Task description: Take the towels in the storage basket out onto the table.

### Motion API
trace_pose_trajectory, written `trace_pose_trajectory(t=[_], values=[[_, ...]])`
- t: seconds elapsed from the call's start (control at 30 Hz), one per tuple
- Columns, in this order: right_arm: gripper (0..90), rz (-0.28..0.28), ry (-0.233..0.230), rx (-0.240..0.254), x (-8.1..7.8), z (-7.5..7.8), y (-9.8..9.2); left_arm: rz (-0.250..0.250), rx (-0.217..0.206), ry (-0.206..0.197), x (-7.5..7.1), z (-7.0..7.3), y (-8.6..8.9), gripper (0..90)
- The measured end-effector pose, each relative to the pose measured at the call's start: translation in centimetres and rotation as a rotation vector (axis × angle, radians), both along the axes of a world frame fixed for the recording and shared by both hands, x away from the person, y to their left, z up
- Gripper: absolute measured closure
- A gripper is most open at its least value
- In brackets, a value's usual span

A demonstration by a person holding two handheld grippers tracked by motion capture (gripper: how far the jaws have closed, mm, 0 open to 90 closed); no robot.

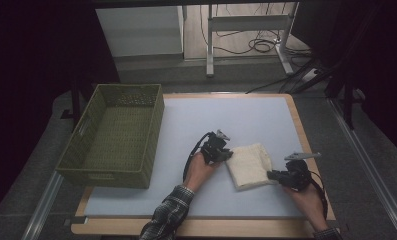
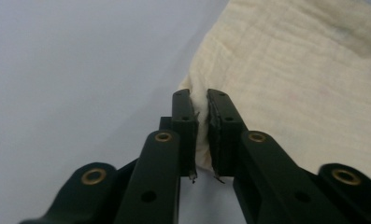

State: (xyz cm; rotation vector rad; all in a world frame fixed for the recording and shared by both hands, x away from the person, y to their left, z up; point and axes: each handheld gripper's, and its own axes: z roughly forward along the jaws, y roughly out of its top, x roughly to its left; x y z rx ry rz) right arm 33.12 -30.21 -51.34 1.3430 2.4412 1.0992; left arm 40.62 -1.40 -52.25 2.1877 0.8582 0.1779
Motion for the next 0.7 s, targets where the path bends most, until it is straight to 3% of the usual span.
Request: trace_pose_trajectory(t=[0.13, 0.27, 0.47, 0.7], values=[[85.6, 0.010, -0.022, 0.022, -0.3, 0.9, 0.2, 0.005, -0.041, -0.028, 0.1, 1.4, 0.7, 83.6], [85.6, 0.028, -0.042, 0.038, -0.3, 2.1, 0.5, 0.010, -0.041, -0.054, 0.0, 2.7, 1.4, 83.4], [85.5, 0.053, -0.064, 0.053, -0.2, 3.5, 1.4, 0.013, -0.021, -0.072, 0.0, 4.1, 2.2, 82.8], [85.5, 0.080, -0.063, 0.086, 0.1, 4.1, 2.6, 0.026, 0.011, -0.090, -0.2, 5.0, 3.4, 82.5]])
